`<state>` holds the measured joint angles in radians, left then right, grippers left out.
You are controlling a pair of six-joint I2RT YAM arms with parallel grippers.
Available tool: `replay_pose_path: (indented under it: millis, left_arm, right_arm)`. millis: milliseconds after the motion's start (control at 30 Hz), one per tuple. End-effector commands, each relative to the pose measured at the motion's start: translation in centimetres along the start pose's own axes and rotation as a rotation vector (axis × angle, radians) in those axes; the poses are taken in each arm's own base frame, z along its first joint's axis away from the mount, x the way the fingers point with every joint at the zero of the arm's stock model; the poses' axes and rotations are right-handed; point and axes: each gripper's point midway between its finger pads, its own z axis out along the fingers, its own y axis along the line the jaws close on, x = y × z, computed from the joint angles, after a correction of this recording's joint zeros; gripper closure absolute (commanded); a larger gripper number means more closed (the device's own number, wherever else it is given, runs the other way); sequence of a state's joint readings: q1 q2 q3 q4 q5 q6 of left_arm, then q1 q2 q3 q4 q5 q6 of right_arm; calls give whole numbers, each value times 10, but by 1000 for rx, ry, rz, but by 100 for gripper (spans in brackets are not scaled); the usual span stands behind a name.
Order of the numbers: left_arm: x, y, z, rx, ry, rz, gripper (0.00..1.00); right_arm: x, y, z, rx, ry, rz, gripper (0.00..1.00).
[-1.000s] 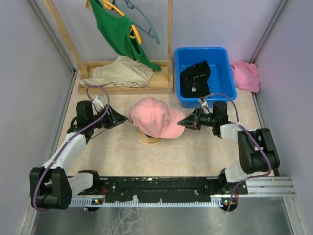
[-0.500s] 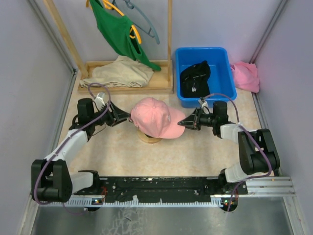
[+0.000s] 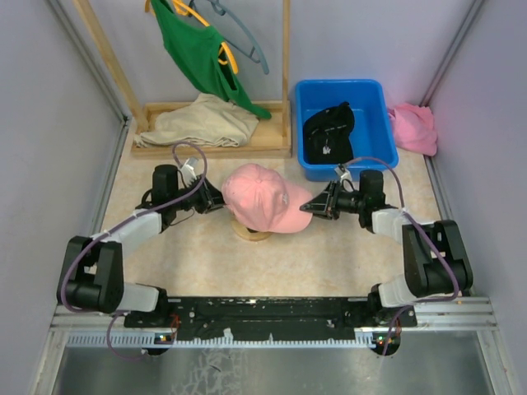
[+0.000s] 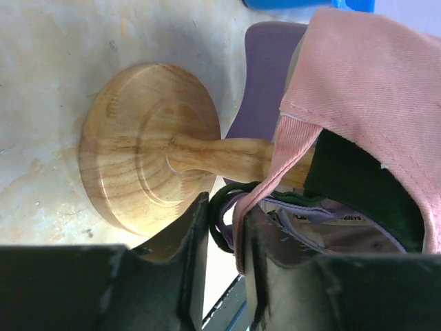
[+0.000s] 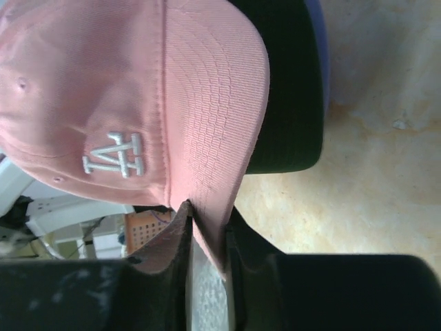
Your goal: Stack the hats
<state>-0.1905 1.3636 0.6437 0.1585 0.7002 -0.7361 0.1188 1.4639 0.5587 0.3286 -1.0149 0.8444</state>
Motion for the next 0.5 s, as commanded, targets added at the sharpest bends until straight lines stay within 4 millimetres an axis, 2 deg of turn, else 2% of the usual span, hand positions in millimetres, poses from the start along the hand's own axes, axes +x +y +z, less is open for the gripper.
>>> replay_pose_path:
  millis: [0, 67, 133, 233, 333, 367, 400, 467]
  left_arm:
    - [-5, 11, 8, -40, -21, 28, 74]
    - [-3, 15, 8, -52, -15, 27, 75]
    - [1, 18, 8, -62, -6, 23, 76]
    - [5, 24, 7, -79, 3, 22, 76]
    - [9, 28, 5, -92, 9, 19, 76]
    - [10, 28, 5, -94, 11, 20, 76]
    - [11, 29, 5, -98, 15, 18, 76]
    - [13, 32, 4, -111, 23, 15, 76]
  right_arm:
    - [-2, -41, -6, 185, -58, 9, 78]
    - [-3, -42, -6, 199, -65, 2, 67]
    - [-5, -43, -6, 205, -69, -3, 61]
    - [-6, -44, -6, 205, -82, -6, 42]
    - [-5, -40, -7, 182, -90, -9, 18]
    - [-5, -37, -8, 163, -93, -8, 6]
    - [-3, -35, -8, 143, -94, -5, 1]
    - [0, -30, -9, 102, -93, 0, 1]
